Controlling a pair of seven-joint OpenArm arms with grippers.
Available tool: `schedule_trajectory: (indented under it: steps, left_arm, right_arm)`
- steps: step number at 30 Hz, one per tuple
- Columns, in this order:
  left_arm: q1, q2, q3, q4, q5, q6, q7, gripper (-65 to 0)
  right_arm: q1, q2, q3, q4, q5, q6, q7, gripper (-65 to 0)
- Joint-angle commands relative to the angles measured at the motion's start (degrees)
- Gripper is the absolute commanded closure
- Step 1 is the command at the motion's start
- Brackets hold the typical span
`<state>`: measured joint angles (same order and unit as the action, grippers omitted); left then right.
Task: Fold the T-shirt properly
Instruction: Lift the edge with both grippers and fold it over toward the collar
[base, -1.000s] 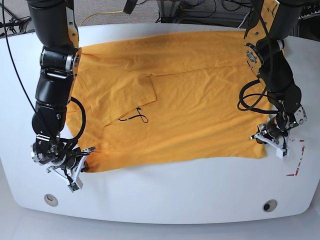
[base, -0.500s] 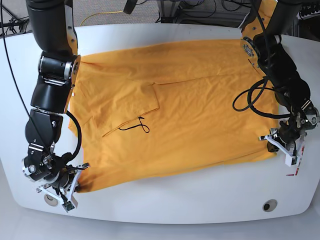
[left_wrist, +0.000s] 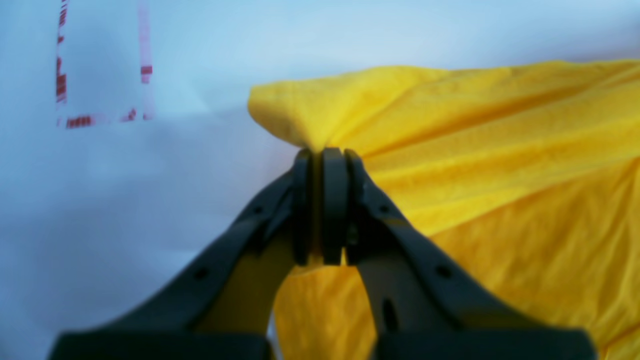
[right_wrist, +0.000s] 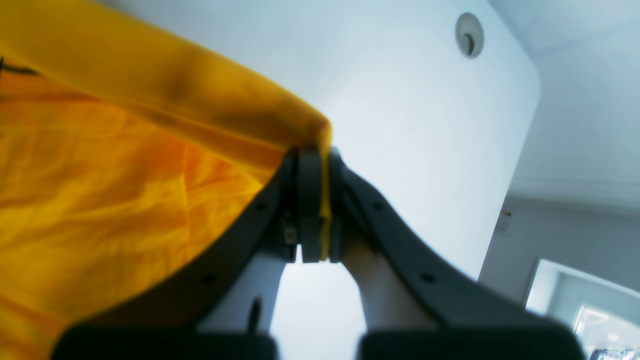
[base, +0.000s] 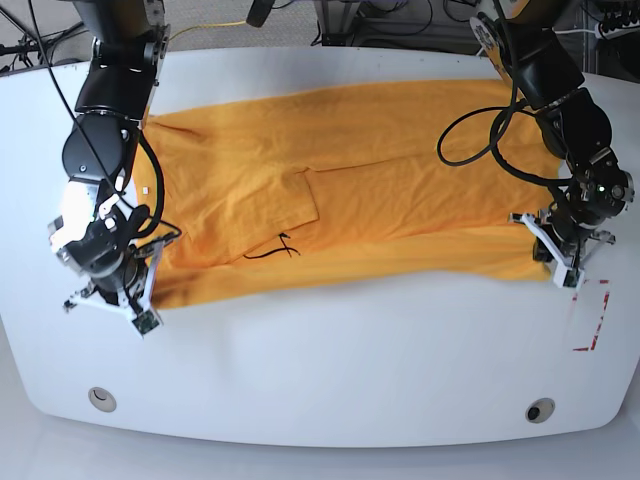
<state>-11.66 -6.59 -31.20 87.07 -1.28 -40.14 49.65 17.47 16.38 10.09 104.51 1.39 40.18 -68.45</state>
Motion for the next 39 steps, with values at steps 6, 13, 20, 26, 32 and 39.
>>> schedule_trajectory:
  steps: [6,13,20,26,32,39]
  left_arm:
    - [8.45,-0.84,1.0,11.7,-0.35,0.14,-1.08,-1.3]
    - [14.52,-2.16,0.3,14.25,-0.35,0.14,1.3,-1.4]
    - [19.18,-2.77,-1.19,14.95,-0.26,0.14,1.38,-1.7]
    - [22.69,-2.95,-0.93,14.95,-0.17,0.14,1.38,-17.9]
    - [24.54,-4.44,-0.67,14.95,-0.17,0.14,2.0,-35.8]
    - [22.69,-5.94,-1.11,21.72,-1.4,0.14,8.95,-36.0]
  right_arm:
    - [-10.31,-3.41,7.54,6.83,-0.2,-0.18,0.01,0.0]
    - [-17.52,-5.26,10.18,6.83,-0.2,-0.18,0.01,0.0]
    - [-21.47,-7.37,12.55,6.66,-0.2,-0.18,0.01,0.0]
    - [-23.06,-7.46,12.55,6.74,-0.29,-0.18,0.01,-10.9]
    - [-23.5,-7.55,12.81,7.36,-0.2,-0.18,0.01,-34.4]
    - [-21.74,-10.54,19.23,10.79,4.99,-0.18,0.01,-34.2]
